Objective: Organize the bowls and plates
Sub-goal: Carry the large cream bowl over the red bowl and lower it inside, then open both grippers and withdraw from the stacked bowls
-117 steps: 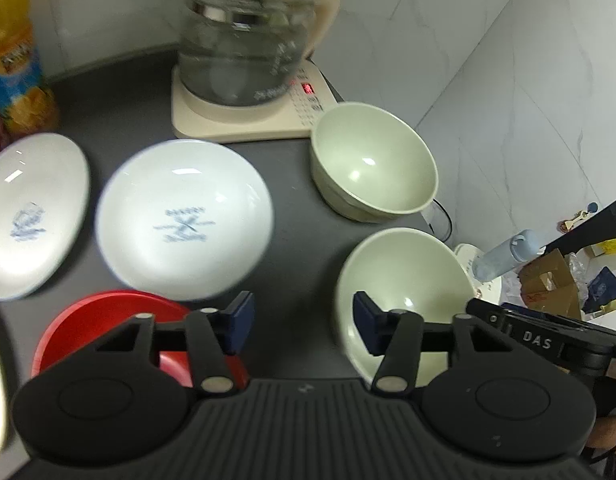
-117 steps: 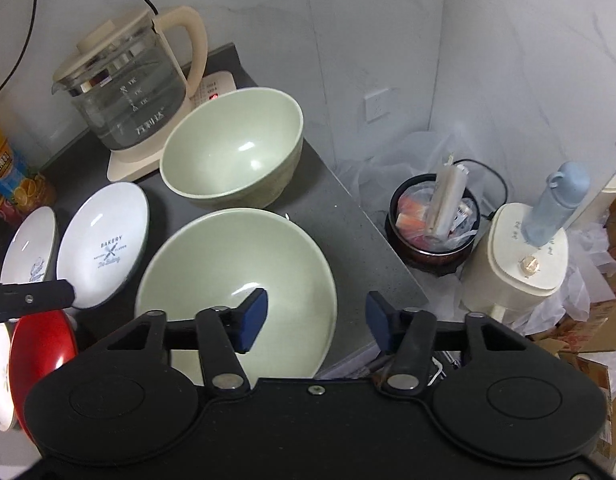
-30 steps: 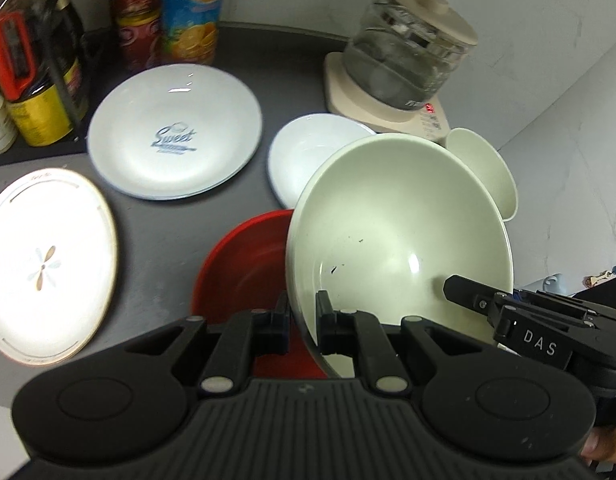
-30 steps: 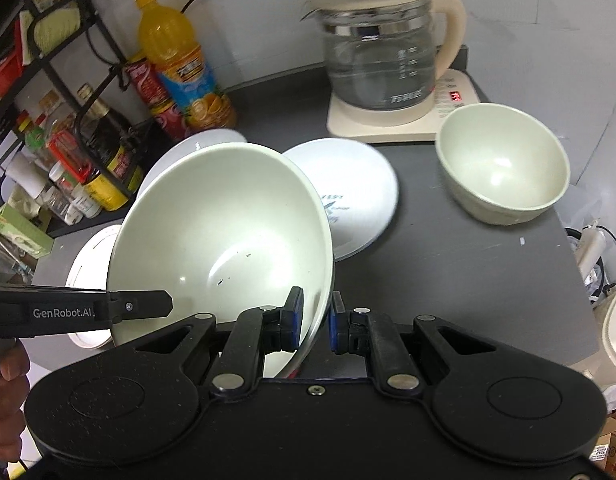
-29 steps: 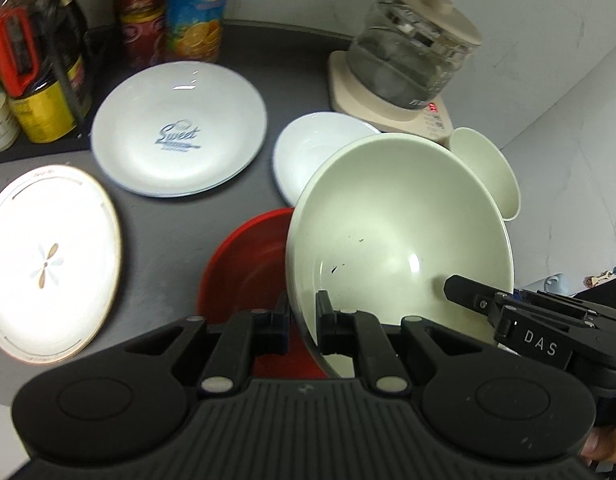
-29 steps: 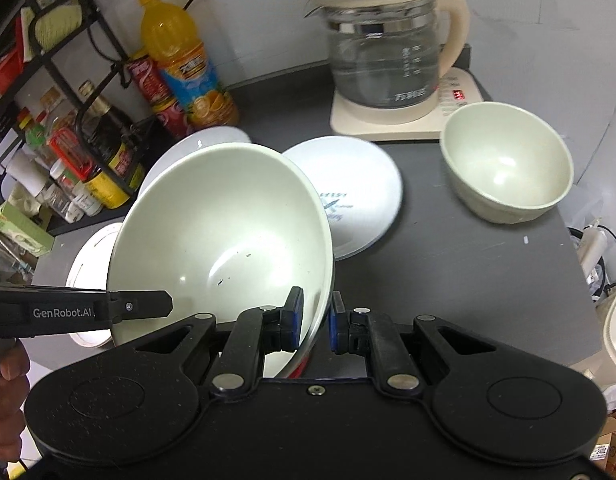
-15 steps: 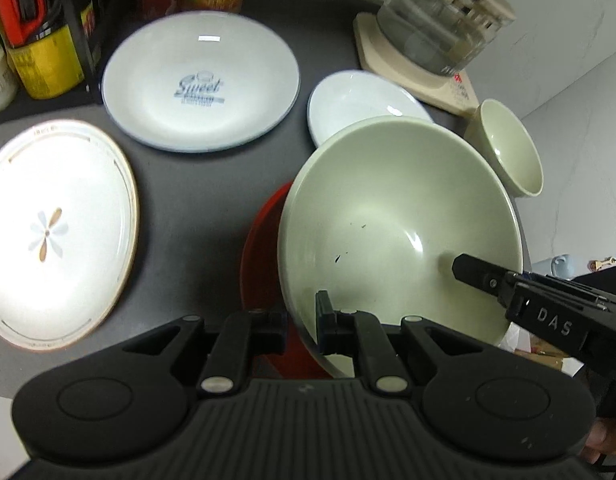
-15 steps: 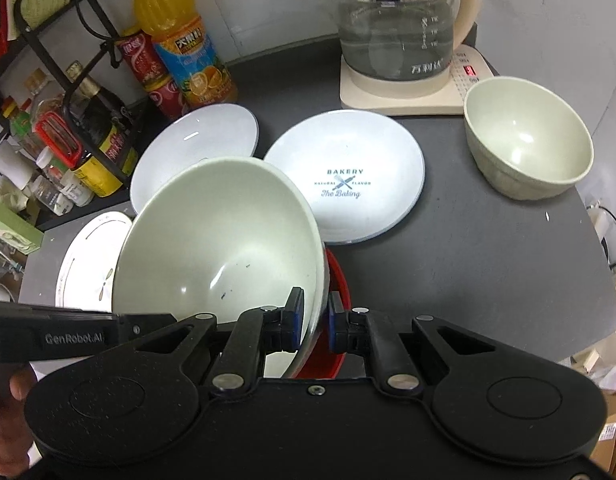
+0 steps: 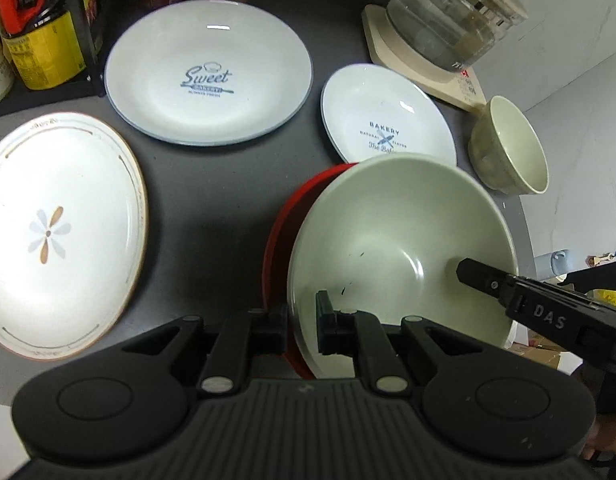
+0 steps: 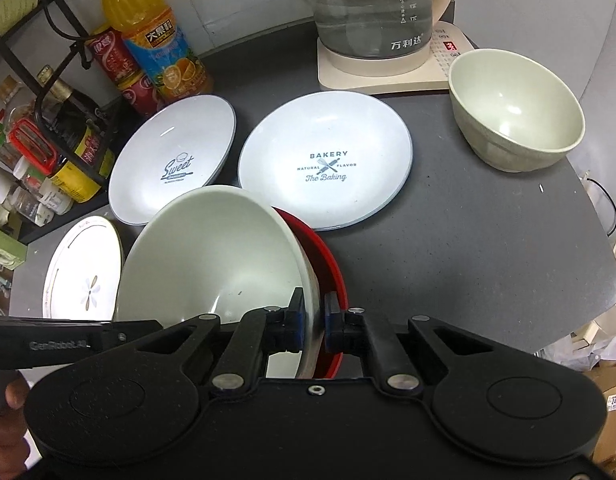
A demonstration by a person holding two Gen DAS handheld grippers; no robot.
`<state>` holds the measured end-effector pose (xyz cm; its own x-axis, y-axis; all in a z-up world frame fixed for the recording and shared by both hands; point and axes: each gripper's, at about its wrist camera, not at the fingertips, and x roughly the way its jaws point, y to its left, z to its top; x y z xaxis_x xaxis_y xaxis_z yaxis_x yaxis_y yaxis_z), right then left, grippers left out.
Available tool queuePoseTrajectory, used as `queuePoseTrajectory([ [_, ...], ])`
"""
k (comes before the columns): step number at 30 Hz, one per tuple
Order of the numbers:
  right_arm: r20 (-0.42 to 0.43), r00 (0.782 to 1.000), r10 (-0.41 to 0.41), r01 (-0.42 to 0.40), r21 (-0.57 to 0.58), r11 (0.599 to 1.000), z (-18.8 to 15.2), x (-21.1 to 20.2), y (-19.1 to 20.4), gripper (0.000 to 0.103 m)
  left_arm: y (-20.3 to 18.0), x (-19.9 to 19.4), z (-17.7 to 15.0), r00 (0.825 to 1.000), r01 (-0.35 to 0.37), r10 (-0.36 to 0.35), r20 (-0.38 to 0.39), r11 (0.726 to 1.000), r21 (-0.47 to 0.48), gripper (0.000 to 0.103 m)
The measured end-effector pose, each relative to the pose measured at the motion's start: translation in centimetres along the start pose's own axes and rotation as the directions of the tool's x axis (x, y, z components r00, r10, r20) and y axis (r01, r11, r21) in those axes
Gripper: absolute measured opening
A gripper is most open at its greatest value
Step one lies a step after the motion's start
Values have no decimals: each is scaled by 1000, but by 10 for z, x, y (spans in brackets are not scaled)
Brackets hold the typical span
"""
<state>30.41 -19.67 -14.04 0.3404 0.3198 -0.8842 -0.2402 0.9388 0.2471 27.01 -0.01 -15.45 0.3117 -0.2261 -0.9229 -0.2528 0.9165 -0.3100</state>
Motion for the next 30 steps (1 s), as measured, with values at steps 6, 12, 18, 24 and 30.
queuePoseTrajectory([
  [6, -5, 1000, -4, 4, -4, 1000, 1, 6, 2, 8, 2, -13, 2, 999, -14, 14, 32, 1000, 0, 14],
  [12, -11, 1000, -23, 22, -28, 999, -1, 12, 5, 9, 8, -20, 3, 998, -19, 20, 57, 1000, -15, 14],
  [18, -26, 1000, 0, -1, -45, 999, 4, 10, 7, 21, 12, -16, 1, 998, -29, 31, 48, 999, -40, 14],
  [24, 12, 1000, 19, -18, -66, 998, 9, -7, 5, 34, 5, -18, 5, 997, -54, 56, 57, 998, -36, 22],
  [30, 41, 999, 35, -34, -28, 999, 10, -19, -15, 37, -17, -21, 14, 992, -81, 81, 97, 997, 2, 44],
])
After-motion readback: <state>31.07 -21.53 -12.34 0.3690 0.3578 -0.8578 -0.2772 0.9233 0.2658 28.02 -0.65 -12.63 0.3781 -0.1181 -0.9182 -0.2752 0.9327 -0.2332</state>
